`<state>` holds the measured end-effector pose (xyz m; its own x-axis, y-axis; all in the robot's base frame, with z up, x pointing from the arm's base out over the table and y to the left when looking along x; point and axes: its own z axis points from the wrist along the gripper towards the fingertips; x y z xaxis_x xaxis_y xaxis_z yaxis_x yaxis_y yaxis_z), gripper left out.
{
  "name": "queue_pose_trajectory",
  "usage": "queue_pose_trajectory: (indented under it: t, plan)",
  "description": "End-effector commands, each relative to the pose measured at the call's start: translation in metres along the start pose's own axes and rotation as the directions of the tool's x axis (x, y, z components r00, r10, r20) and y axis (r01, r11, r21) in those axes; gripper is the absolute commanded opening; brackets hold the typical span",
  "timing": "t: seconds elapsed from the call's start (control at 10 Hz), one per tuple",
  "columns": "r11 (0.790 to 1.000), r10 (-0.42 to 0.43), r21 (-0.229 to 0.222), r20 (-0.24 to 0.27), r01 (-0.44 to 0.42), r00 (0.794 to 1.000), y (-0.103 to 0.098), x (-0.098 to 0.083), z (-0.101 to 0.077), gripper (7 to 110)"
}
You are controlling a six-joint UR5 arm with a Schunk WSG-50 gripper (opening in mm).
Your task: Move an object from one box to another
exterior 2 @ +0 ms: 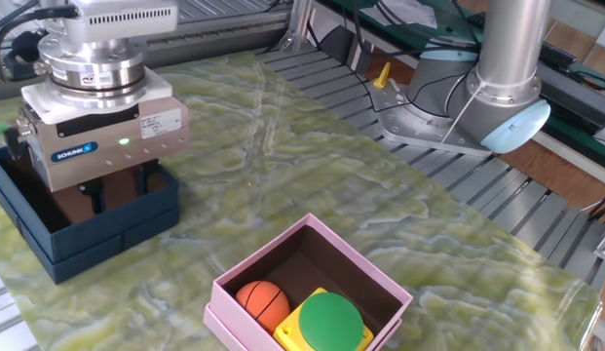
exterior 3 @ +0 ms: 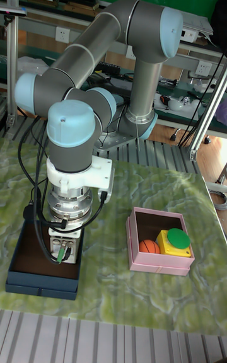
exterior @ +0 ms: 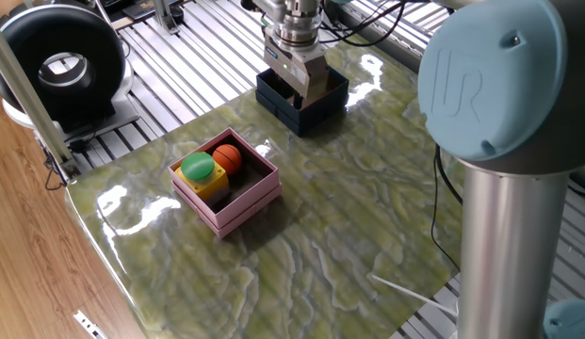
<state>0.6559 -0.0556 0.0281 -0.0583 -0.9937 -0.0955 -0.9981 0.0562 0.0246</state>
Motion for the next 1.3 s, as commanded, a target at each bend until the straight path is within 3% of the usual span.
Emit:
queue_pose_trajectory:
  t: [0.0, 0.4, 0.5, 1.2]
  plan:
    - [1.000, 0.004, 0.000, 0.012, -0.004, 1.000, 0.000, -0.002, 0.002, 44]
    - [1.000, -0.003, 0.004, 0.011, 0.003, 1.000, 0.002, -0.001, 0.005, 44]
    - [1.000, -0.007, 0.007, 0.011, 0.007, 1.000, 0.000, -0.001, 0.007, 66]
    - [1.000, 0.000, 0.007, 0.033, 0.000, 0.999, 0.002, -0.005, 0.013, 66]
